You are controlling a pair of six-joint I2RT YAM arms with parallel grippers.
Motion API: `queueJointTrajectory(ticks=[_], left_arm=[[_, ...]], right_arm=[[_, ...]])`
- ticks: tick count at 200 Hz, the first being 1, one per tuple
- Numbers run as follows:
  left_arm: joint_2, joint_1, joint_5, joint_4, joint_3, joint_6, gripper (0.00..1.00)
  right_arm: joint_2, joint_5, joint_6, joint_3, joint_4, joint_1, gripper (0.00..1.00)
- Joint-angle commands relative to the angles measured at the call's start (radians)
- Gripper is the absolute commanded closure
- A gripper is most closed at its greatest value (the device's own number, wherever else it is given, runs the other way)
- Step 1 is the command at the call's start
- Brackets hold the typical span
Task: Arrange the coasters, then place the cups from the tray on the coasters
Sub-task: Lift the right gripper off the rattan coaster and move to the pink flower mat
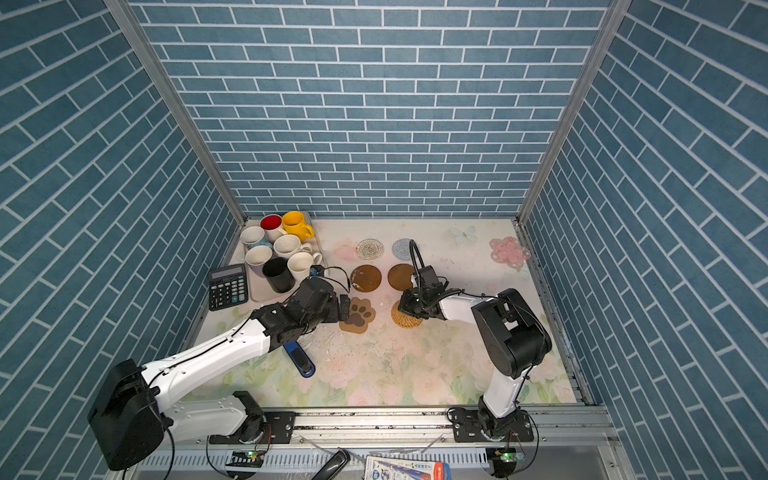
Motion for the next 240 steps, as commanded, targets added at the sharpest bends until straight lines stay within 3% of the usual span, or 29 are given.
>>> queueJointTrajectory(ticks=[1,61,104,154,206,240], left_arm=[[0.019,-0.005,-0.015,-0.016,0.034,0.009,0.01],[0.059,-0.005,-0.017,-0.031,0.122,0.052,0.01],[0.126,-0.004,-0.034,-0.031,0.233,0.110,0.01],[0.265,0.002,-0.008,0.019,0.349,0.155,0.01],[0.426,0.048,0.096,0.132,0.415,0.139,0.01],[0.531,0.065,0.121,0.180,0.465,0.147,0.01]], right_arm=[[0.003,-0.014,-0.033,0.019,-0.040,0.000,1.00],[-0.120,0.042,-0.145,0.080,-0.153,-0.016,1.00],[-0.180,-0.006,-0.164,0.139,-0.174,-0.146,1.00],[-0.090,-0.023,-0.169,0.267,-0.219,-0.375,1.00],[0.062,0.179,-0.255,0.465,-0.337,-0.548,0.91],[0.215,0.213,-0.299,0.662,-0.417,-0.640,0.82]])
